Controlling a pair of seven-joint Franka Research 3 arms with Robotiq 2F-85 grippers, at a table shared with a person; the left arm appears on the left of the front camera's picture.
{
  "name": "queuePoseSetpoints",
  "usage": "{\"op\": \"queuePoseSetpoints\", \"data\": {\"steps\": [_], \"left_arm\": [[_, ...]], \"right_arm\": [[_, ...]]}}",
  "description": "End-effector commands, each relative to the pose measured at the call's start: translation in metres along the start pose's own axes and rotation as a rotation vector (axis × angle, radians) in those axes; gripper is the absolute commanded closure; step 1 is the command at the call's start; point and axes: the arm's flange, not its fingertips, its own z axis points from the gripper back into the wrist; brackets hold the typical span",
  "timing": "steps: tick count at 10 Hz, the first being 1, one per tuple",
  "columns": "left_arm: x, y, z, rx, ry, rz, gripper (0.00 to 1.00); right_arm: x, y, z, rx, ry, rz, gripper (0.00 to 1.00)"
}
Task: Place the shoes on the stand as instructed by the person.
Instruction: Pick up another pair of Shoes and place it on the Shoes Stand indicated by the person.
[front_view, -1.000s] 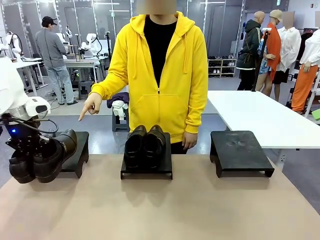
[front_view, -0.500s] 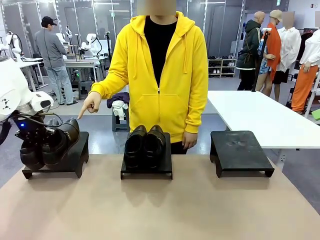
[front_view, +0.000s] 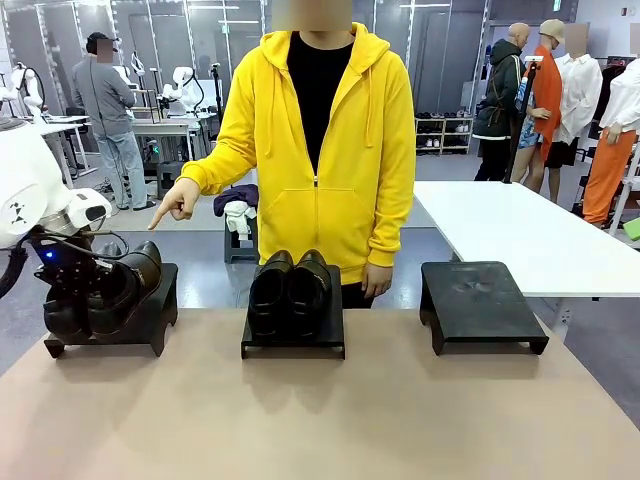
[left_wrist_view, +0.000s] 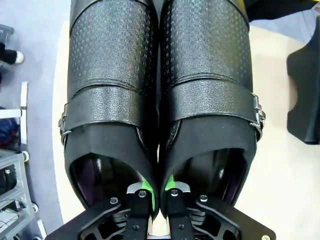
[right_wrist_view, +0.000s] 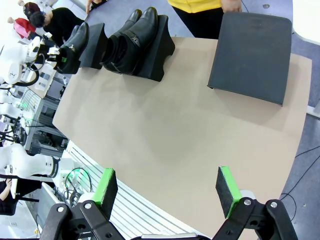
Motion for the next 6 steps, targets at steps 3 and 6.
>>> {"op": "queuePoseSetpoints", "data": {"steps": [3,6], "left_arm": [[0.000,0.000,0.000,0.000,0.000,0.000,0.93],[0.019,-0.007,-0.009,0.055,-0.063,-0.017,0.93]], "right_arm": [[0.000,-0.001,0.000,0.013,-0.009,0.018,0.00],[0.000,-0.001,0.000,0.013,-0.009,0.018,0.00]]}}
